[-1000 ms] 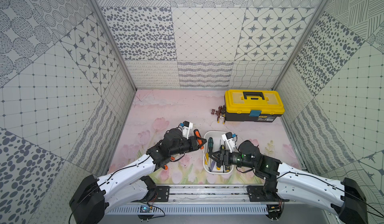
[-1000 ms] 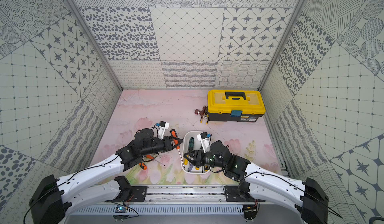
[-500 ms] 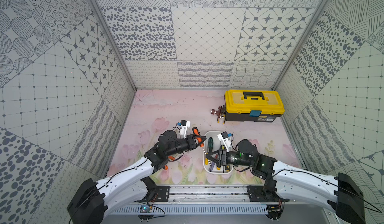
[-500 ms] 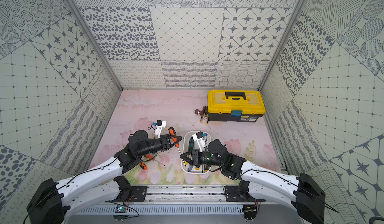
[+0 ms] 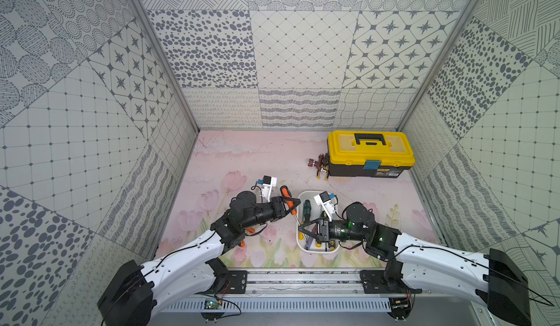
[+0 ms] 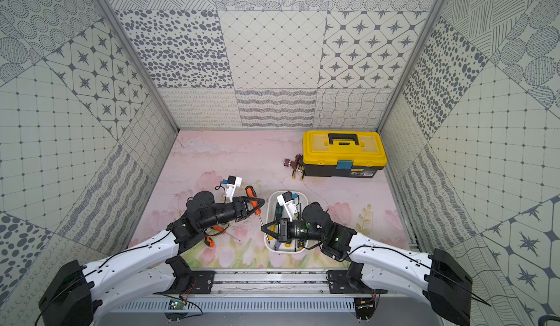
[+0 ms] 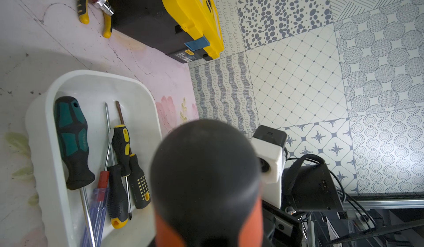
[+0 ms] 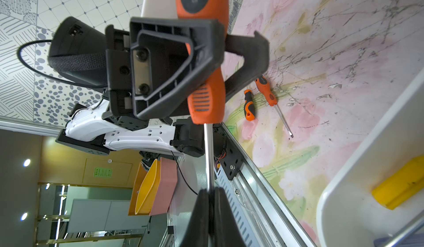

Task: Put the screwdriver on the desktop into the storage box
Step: Place the screwdriver in the storage box.

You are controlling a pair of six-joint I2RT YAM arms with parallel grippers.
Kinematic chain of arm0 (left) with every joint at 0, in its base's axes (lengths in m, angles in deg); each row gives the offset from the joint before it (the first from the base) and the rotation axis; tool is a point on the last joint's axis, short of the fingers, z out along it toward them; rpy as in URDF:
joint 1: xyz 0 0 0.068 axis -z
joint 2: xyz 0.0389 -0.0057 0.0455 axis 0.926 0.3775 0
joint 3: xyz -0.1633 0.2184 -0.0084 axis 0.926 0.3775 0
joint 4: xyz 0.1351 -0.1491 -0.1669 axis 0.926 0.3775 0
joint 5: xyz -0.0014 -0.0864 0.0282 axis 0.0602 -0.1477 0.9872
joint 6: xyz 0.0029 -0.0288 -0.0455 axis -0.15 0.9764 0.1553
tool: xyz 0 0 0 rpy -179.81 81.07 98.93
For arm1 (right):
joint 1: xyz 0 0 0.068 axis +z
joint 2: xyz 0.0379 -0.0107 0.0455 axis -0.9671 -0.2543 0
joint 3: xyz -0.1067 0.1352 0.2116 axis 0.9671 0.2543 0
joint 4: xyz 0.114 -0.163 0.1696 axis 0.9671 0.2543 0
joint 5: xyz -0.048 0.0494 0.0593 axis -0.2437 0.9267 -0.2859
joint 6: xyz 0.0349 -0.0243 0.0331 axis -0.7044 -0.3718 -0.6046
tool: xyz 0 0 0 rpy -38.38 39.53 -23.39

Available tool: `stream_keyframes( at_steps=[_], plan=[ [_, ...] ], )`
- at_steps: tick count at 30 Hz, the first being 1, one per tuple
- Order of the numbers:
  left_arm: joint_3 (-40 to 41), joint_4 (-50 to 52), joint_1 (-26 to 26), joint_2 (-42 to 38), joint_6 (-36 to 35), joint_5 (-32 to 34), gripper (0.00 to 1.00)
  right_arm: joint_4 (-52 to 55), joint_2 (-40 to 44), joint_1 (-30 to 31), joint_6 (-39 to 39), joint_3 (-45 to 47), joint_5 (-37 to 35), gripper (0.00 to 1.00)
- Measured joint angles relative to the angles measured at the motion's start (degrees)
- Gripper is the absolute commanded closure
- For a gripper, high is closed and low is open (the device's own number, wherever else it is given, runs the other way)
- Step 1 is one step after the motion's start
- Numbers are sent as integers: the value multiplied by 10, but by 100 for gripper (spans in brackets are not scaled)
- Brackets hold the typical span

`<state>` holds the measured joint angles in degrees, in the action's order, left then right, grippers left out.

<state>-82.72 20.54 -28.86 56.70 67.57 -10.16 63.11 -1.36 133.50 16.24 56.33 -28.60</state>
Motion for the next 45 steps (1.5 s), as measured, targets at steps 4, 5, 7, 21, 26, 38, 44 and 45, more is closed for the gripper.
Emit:
stream_keyframes(
  at_steps=[4,5,7,21,26,38,44,45],
  plan=[
    [-2,4,0,0,2,1,87,5,2,-1,1,0,-3,100],
    [-2,6,0,0,1,1,77,8,6,-1,2,0,-4,100],
    [-4,9,0,0,1,1,57,17,15,0,4,0,-9,100],
    [-24,105,0,-22,-55,50,21,206,86,-2,26,-28,-104,100],
    [-36,151,0,-33,-73,75,20,285,100,-2,38,-47,-141,100],
    [-56,233,0,-47,-104,123,19,437,102,-2,53,-73,-208,100],
    [-64,269,0,-57,-111,156,18,481,96,2,48,-73,-238,100],
    [-66,278,0,-59,-112,164,18,487,92,3,47,-73,-243,100]
  ],
)
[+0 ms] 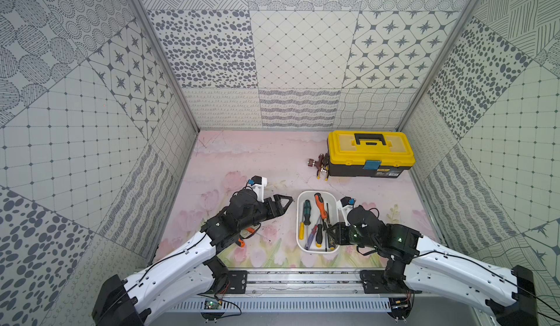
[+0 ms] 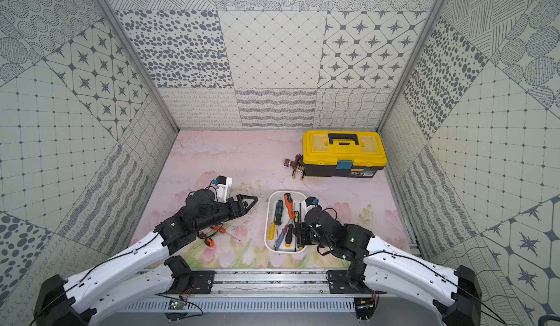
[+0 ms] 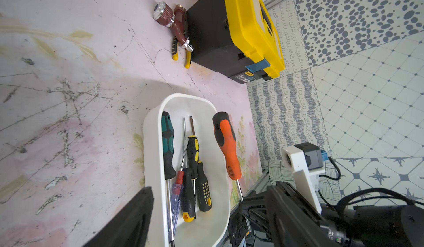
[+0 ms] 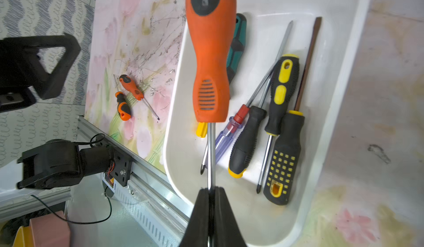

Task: Put the screwdriver on the desktop into the storage box
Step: Place the screwdriver in the storage box.

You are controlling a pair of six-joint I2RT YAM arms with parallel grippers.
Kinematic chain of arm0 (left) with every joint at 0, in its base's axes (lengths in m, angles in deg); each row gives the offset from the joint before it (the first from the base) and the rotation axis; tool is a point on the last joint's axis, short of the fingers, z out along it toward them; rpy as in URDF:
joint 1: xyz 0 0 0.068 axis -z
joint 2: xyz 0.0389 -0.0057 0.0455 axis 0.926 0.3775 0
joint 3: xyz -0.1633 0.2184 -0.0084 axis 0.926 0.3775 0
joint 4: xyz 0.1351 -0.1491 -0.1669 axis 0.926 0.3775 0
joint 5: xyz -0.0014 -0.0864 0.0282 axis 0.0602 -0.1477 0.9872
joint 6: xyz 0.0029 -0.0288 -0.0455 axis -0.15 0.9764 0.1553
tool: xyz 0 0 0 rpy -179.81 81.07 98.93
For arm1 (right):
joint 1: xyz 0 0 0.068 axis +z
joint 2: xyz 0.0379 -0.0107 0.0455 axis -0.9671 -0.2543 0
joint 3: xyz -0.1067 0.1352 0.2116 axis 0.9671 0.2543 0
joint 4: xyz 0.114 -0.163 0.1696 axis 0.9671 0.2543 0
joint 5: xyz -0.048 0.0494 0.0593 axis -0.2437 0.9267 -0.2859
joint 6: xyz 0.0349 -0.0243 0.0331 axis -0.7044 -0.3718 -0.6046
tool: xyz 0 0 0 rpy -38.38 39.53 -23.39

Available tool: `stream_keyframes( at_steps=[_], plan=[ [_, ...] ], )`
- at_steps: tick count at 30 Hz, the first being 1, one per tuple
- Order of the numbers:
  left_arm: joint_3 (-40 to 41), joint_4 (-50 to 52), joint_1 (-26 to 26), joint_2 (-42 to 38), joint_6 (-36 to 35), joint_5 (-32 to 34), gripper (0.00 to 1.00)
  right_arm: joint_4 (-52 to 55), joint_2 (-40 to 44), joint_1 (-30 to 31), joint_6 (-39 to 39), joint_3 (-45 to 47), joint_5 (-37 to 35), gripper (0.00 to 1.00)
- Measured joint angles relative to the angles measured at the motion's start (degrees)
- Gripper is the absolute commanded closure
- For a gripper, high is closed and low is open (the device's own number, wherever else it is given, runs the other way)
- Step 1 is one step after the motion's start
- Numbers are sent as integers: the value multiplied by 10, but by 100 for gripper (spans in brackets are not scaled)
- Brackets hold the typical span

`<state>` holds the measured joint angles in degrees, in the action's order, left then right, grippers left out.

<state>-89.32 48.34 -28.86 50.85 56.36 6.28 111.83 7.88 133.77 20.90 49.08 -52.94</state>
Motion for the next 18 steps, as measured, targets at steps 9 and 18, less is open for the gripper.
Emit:
stream_keyframes(
  at_steps=[9,18],
  plan=[
    [-7,54,0,-8,0,51,18,30,-41,7,-9,-6,-37,100],
    [-9,86,0,-7,0,78,18,40,-65,15,-12,-20,-52,100]
  ],
)
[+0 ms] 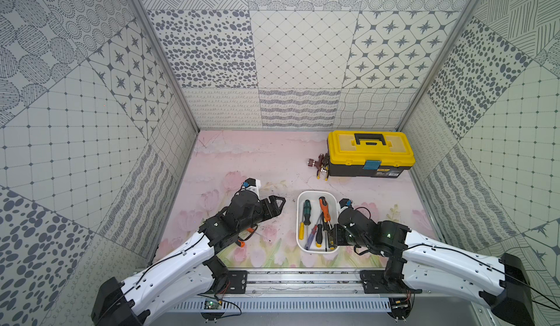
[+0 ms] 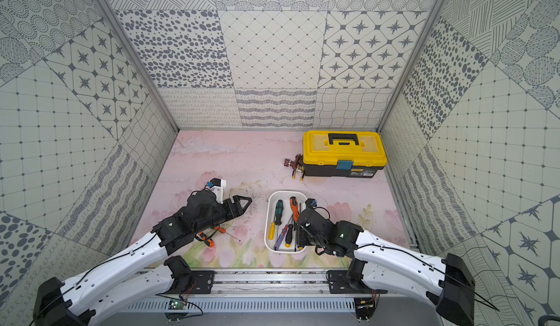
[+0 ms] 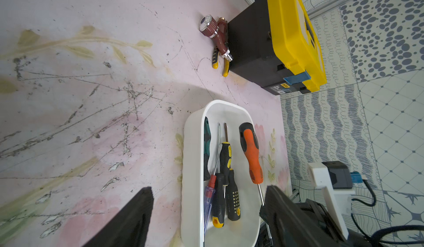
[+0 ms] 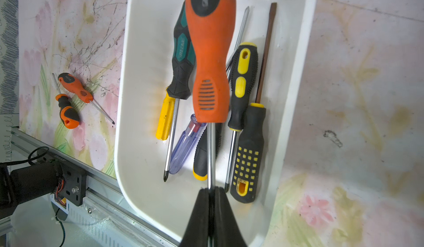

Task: Put the screwdriver on the desktop into the storage box
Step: Place the screwdriver in the storage box.

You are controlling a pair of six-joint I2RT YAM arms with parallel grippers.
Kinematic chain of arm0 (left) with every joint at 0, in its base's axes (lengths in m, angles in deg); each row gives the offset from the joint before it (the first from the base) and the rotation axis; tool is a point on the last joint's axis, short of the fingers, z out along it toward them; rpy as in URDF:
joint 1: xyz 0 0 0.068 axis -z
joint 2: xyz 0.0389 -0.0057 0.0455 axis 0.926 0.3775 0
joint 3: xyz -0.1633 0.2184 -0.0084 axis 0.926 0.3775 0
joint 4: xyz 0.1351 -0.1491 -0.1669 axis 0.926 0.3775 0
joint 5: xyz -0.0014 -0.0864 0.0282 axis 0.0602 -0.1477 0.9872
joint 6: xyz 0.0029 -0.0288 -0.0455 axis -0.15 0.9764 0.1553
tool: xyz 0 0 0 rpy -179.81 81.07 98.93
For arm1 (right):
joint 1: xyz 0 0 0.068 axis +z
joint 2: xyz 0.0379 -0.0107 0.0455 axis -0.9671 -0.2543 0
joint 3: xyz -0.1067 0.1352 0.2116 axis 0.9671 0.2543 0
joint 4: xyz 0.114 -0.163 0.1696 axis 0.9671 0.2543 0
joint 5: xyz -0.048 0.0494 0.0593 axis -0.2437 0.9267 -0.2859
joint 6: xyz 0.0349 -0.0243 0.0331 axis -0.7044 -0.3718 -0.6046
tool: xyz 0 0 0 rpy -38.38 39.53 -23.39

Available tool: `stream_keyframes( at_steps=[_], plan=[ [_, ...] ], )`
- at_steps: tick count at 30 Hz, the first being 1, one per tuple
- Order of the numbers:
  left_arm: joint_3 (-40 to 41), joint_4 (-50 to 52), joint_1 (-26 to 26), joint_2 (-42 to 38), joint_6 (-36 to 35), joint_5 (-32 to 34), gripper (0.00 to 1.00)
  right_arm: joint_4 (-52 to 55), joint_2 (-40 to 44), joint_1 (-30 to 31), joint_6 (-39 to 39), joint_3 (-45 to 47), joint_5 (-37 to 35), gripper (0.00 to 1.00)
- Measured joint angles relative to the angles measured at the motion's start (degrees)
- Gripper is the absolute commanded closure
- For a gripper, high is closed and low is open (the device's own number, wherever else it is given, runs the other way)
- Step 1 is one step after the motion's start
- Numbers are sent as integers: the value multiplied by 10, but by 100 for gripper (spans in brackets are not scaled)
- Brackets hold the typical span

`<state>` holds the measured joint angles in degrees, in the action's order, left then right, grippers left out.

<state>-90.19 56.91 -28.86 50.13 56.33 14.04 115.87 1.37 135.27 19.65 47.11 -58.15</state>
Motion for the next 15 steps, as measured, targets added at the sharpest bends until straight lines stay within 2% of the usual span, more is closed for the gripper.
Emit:
stream_keyframes(
  at_steps=[15],
  plan=[
    [-1,43,0,-6,2,41,19,4,-25,19,-17,-3,-28,100]
  ],
)
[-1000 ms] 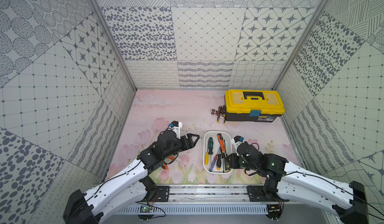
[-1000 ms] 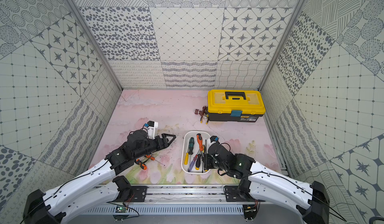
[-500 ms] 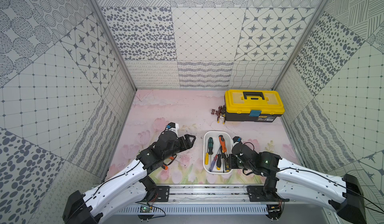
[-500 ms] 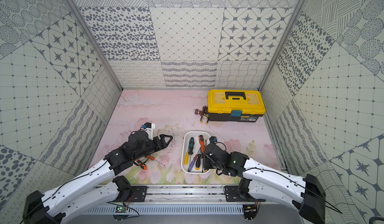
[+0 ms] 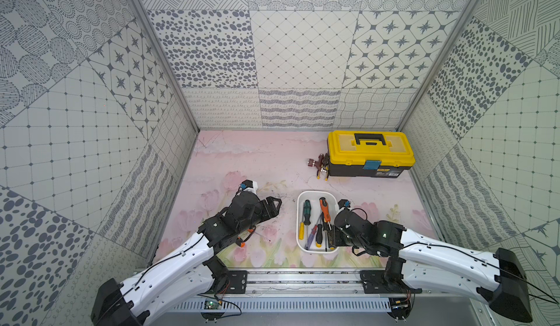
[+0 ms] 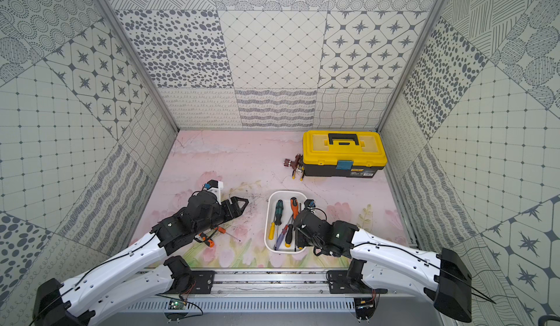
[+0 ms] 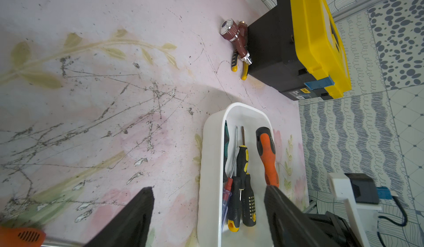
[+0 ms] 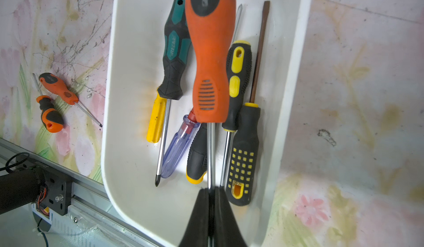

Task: Put the screwdriver on the desktop into the storage box
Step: Place the screwdriver in the storage box.

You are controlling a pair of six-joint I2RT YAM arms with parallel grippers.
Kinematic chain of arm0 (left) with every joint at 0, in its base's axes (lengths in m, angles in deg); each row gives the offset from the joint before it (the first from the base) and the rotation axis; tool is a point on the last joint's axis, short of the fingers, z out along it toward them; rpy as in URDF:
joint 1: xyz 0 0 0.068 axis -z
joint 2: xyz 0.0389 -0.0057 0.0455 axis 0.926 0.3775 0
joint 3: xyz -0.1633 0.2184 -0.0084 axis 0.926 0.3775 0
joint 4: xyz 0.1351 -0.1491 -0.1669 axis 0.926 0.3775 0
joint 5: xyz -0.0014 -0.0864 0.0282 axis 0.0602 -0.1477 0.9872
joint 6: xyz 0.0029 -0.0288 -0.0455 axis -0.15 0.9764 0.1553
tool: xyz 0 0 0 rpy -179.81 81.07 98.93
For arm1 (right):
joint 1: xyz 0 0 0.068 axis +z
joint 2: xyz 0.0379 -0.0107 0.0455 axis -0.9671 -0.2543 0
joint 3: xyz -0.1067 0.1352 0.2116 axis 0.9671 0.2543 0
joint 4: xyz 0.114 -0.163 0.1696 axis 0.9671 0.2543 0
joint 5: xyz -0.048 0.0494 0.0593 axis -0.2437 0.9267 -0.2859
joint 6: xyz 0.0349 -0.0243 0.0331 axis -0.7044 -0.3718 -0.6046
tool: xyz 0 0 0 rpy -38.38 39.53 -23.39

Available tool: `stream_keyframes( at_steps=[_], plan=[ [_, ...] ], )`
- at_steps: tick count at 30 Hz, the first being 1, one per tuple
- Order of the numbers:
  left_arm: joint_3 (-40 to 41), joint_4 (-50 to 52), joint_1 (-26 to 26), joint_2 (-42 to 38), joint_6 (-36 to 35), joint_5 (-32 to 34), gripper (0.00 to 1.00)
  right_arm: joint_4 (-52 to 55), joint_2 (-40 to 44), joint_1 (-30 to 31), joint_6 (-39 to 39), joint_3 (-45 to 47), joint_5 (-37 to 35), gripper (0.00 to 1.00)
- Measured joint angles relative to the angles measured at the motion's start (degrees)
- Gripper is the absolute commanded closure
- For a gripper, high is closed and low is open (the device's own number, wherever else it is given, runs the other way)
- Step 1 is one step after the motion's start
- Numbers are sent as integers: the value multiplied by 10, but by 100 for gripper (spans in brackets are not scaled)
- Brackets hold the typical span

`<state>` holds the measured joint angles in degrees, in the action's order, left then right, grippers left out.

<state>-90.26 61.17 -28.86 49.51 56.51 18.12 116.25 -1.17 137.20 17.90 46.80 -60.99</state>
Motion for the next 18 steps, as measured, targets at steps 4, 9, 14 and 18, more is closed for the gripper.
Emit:
stream_keyframes(
  at_steps=[4,9,14,18],
  plan=[
    [0,23,0,-9,1,18,19,-1,-9,0,-11,0,-9,100],
    [0,45,0,-21,5,41,18,-16,-50,1,-17,0,-5,100],
    [0,69,0,-19,14,63,19,-51,-94,8,-23,-12,4,100],
    [-1,87,0,-17,20,75,19,-70,-127,10,-32,-42,3,100]
  ],
)
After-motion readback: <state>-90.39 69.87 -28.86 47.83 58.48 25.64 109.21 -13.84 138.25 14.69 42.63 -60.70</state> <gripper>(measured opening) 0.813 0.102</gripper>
